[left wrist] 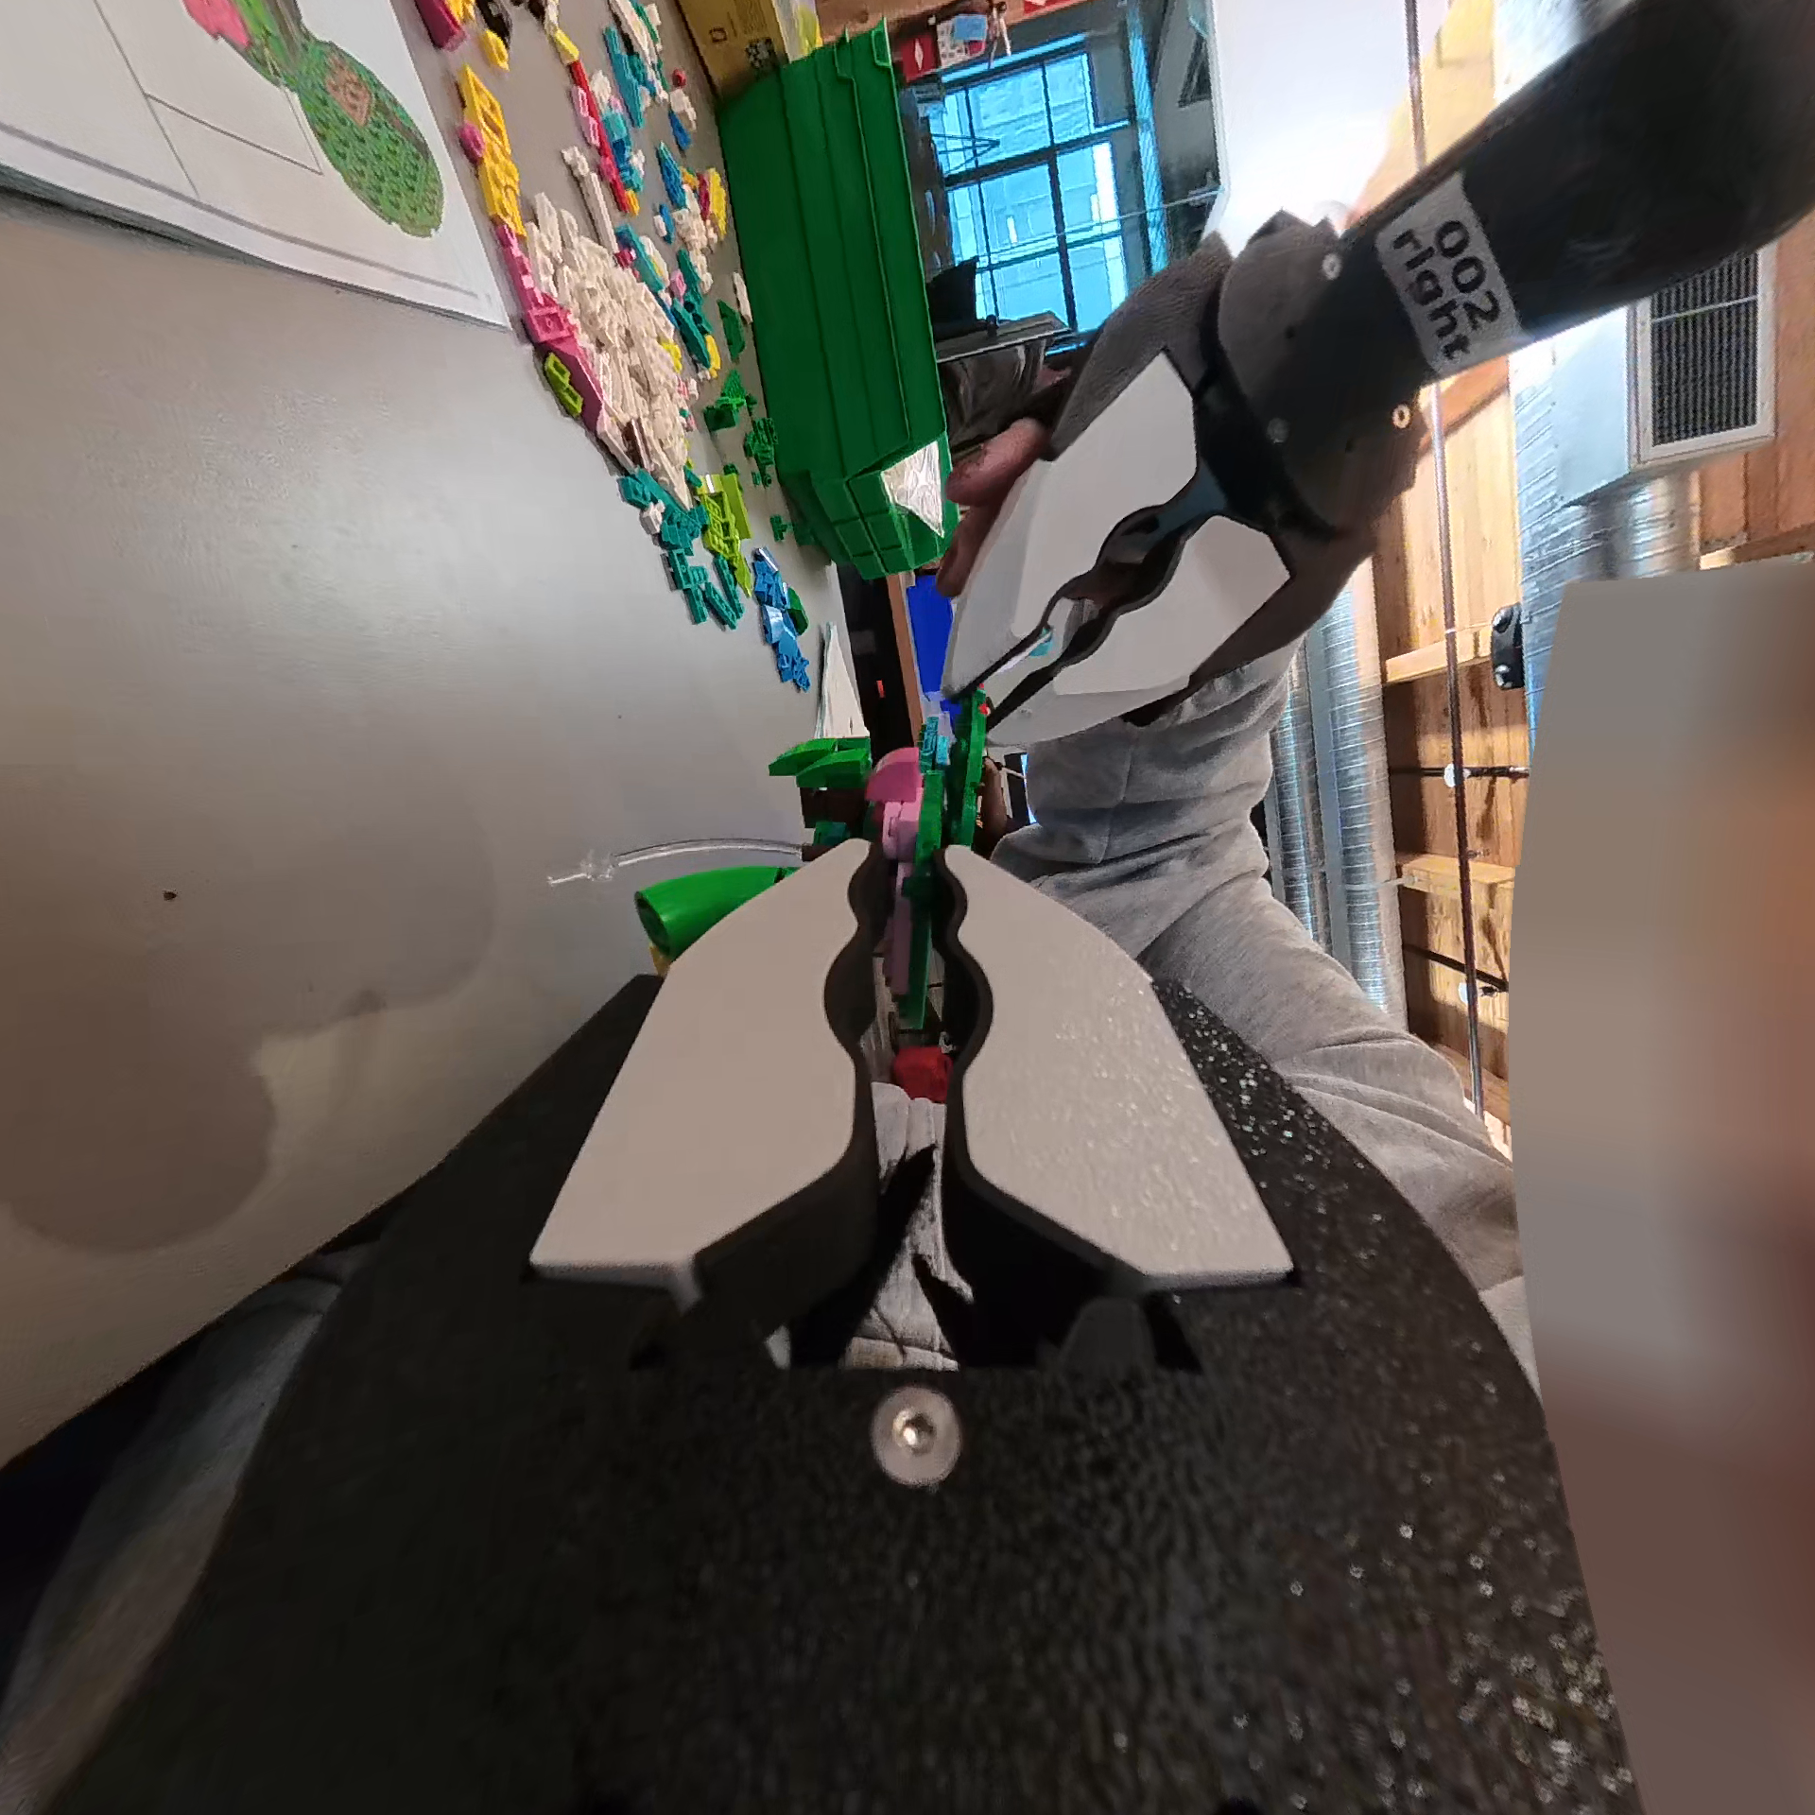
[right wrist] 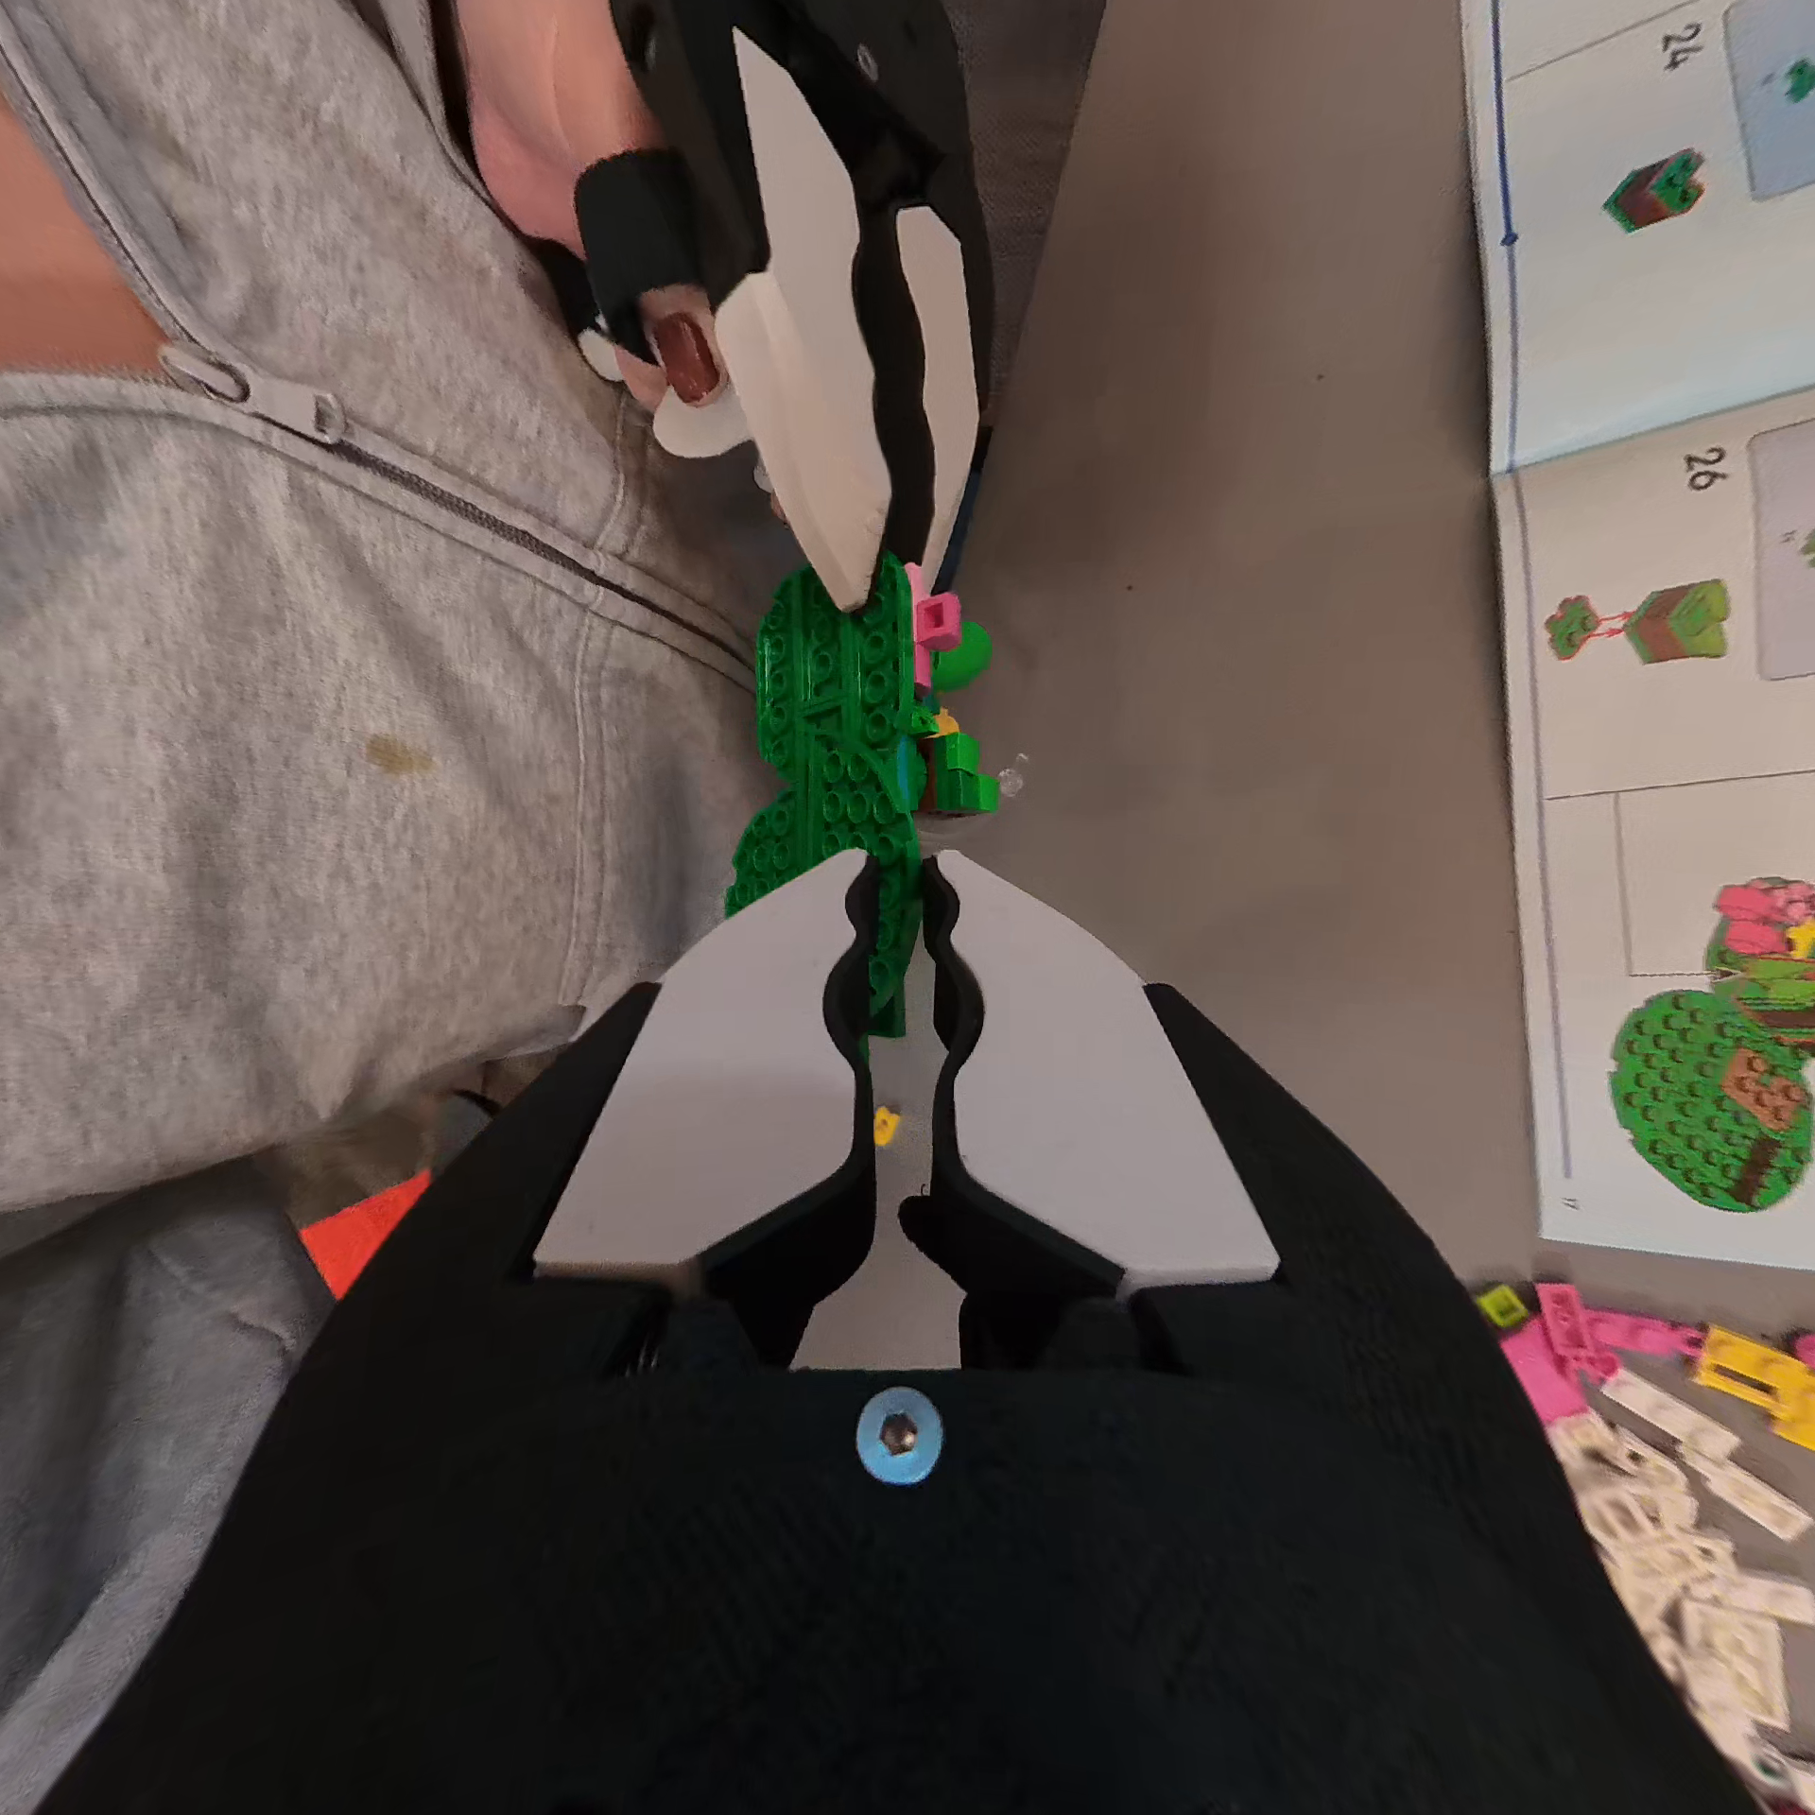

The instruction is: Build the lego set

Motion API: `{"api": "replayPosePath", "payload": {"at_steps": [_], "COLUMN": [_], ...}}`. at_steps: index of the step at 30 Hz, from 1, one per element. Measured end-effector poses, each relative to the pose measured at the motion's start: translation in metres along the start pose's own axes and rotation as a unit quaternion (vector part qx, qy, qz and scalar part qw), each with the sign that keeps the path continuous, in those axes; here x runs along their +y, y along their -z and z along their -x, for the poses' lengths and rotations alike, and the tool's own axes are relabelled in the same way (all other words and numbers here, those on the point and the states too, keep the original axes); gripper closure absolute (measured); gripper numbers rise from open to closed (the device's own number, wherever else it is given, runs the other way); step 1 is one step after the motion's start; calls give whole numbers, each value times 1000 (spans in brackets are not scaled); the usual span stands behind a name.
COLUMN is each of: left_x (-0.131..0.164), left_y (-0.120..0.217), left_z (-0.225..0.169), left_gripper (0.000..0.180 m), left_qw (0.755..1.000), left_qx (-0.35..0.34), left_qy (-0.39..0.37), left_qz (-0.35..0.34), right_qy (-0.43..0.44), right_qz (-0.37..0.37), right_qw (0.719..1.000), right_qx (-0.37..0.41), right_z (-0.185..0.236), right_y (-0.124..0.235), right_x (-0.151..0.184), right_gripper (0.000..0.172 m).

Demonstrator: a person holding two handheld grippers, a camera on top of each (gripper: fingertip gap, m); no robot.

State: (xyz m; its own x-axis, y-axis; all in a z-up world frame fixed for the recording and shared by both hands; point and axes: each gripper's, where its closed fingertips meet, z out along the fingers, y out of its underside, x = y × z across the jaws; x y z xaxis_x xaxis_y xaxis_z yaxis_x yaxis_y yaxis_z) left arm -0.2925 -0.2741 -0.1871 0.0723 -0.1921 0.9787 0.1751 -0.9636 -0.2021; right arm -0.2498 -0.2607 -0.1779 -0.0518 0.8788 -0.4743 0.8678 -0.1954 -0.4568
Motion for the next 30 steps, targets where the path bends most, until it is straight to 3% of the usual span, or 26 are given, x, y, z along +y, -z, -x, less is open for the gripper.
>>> {"api": "replayPosePath", "payload": {"at_steps": [6, 17, 30], "left_x": [-1, -5, -14], "left_y": [0, 1, 6], "left_z": [-1, -13, -13], "left_gripper": [173, 173, 173], "left_qw": [1000, 998, 997], "left_qx": [-2, 9, 27], "left_qy": [-12, -67, -54], "left_qz": [-3, -12, -52], "right_qy": [34, 65, 24], "right_qz": [21, 49, 63], "right_qw": [998, 994, 985], "right_qx": [55, 68, 160], "right_z": [-7, 0, -7], "right_y": [9, 13, 19], "right_x": [1, -3, -11], "right_gripper": [166, 166, 165]}}
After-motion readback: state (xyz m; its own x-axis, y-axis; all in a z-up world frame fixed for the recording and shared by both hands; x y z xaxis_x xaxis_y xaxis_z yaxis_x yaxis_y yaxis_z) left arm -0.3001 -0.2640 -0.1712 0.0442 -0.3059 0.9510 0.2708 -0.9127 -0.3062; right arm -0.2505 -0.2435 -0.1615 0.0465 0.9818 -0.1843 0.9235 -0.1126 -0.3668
